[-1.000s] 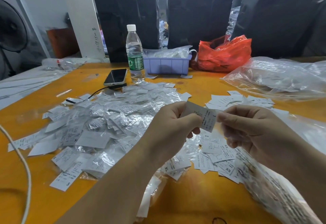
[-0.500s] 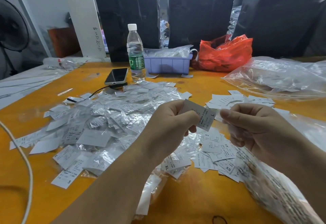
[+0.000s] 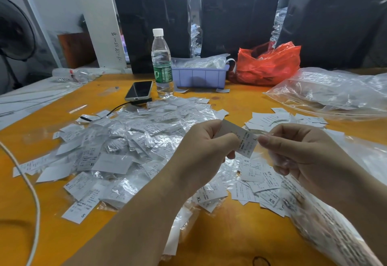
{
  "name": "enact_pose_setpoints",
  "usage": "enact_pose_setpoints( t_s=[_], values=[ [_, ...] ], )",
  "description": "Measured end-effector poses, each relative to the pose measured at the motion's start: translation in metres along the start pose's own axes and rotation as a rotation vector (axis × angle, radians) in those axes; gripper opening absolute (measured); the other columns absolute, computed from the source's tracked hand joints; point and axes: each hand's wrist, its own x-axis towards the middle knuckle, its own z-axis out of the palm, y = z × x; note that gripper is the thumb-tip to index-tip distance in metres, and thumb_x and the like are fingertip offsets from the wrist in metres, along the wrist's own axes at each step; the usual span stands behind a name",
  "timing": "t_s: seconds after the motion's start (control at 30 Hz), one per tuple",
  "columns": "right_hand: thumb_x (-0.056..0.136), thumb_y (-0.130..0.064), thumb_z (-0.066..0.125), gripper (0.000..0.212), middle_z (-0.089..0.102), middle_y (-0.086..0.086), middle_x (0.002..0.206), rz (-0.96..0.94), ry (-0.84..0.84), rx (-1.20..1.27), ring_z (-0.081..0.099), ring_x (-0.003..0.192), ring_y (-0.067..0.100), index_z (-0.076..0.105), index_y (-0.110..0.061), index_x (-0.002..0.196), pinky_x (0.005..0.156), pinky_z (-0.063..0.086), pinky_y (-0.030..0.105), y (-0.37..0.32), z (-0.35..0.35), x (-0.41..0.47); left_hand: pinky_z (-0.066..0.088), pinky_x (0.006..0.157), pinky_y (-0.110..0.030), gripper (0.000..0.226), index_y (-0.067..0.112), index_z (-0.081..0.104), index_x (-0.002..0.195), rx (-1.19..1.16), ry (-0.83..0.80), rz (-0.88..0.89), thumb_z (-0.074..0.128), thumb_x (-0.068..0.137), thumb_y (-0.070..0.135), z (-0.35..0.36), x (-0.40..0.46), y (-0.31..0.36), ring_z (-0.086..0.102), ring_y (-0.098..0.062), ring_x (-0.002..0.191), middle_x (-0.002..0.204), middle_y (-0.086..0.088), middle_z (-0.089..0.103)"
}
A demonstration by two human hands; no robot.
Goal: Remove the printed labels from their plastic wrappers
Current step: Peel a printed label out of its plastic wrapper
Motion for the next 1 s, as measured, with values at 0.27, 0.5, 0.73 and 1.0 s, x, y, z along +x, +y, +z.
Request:
enact_pose_setpoints(
  t_s=[0.27, 0.5, 0.73, 1.0],
  values=[
    [0.065, -0.026, 0.076, 0.027, 0.033, -0.002, 0.045, 0.011, 0.053, 0.021, 0.027, 0.042, 0.013, 0.055, -0.015, 0.053, 0.042, 0.031, 0.023, -0.0004, -0.0042, 0.0016, 0.039, 0.049, -0.014, 0.018, 0.022, 0.072, 0.074, -0.029, 0.035, -0.006, 0.054, 0.072, 0.020, -0.0061, 0.0022, 0.0001, 0.047, -0.004, 0.050, 0.057, 0.007, 0.058],
    [0.061, -0.025, 0.078, 0.030, 0.032, -0.001, 0.046, 0.013, 0.038, 0.024, 0.025, 0.042, 0.012, 0.053, -0.008, 0.059, 0.042, 0.030, 0.021, 0.0010, -0.0037, 0.0019, 0.038, 0.054, -0.021, 0.020, 0.028, 0.073, 0.069, 0.004, 0.021, -0.028, 0.054, 0.071, 0.023, -0.0026, 0.0033, -0.0014, 0.046, -0.007, 0.052, 0.057, 0.007, 0.058],
    [0.061, -0.024, 0.079, 0.023, 0.033, -0.002, 0.046, 0.007, 0.010, 0.028, 0.026, 0.042, 0.012, 0.059, -0.012, 0.057, 0.042, 0.030, 0.023, 0.0006, -0.0032, 0.0010, 0.038, 0.058, -0.026, 0.019, 0.028, 0.072, 0.072, 0.030, 0.022, -0.018, 0.054, 0.072, 0.024, -0.0008, 0.0022, -0.0023, 0.047, -0.006, 0.053, 0.057, 0.009, 0.058],
    [0.057, -0.026, 0.085, 0.028, 0.034, -0.004, 0.046, -0.003, -0.003, 0.071, 0.028, 0.042, 0.010, 0.063, -0.011, 0.063, 0.043, 0.031, 0.023, -0.0004, -0.0036, 0.0006, 0.037, 0.054, -0.023, 0.018, 0.022, 0.072, 0.074, 0.023, 0.037, -0.006, 0.054, 0.071, 0.023, -0.0034, 0.0029, -0.0020, 0.046, -0.006, 0.051, 0.056, 0.010, 0.057]
  ],
)
